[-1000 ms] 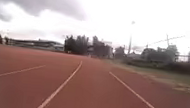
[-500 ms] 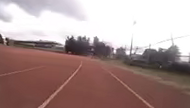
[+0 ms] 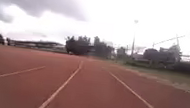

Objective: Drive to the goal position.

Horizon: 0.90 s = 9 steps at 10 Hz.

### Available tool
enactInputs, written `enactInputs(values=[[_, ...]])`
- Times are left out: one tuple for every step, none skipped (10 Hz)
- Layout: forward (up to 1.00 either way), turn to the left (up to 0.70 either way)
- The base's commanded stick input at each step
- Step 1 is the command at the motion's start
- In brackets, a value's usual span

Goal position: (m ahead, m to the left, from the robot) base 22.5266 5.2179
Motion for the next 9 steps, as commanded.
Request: enactInputs(values=[[0.7, 0.0], [0.7, 0.0], [0.7, 0.0], [0.7, 0.0], [0.7, 0.0], [0.7, 0.0], [0.7, 0.0], [0.7, 0.0], [0.7, 0.0]])
